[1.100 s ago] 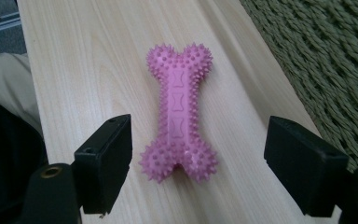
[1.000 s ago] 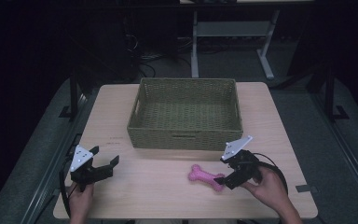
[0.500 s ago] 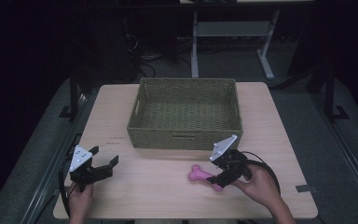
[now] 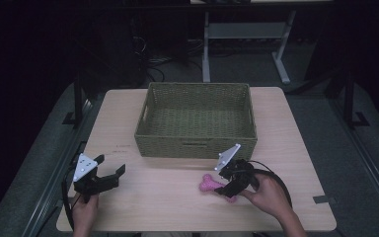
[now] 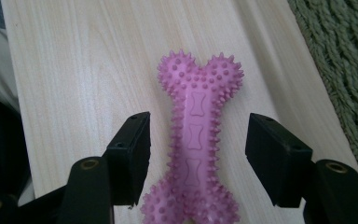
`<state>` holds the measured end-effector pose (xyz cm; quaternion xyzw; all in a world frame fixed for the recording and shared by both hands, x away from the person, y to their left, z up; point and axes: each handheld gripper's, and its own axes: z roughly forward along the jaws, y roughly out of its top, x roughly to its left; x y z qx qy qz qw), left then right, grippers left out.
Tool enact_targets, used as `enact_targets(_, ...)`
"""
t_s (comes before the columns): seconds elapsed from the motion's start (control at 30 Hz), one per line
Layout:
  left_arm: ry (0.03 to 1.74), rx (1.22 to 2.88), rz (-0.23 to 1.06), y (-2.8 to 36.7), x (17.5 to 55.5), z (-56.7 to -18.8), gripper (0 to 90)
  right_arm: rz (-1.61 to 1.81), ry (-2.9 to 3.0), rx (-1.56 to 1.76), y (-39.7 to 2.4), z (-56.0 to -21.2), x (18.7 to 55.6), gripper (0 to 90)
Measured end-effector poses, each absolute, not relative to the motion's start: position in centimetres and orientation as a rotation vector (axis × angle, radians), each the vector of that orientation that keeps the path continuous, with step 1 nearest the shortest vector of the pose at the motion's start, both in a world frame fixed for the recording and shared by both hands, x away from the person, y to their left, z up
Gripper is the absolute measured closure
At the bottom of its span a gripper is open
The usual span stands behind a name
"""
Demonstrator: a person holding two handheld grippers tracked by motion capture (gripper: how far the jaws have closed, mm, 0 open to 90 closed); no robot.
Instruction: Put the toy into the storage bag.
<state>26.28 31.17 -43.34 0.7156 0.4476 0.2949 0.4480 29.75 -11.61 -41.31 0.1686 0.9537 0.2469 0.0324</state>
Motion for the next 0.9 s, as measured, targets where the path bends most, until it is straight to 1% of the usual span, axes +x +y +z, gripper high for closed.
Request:
enact_targets(0.6, 1.112, 1.767, 0.73, 31.3, 26.2, -43.3, 13.3, 0.709, 2.962, 0.522, -10.9, -42.6, 30.0, 43.7)
enact_targets(0.9, 1.111, 1.766, 0.721, 31.3, 26.3, -43.4, 13.3, 0.687, 2.956, 0.529, -11.0, -43.0, 29.9, 48.0)
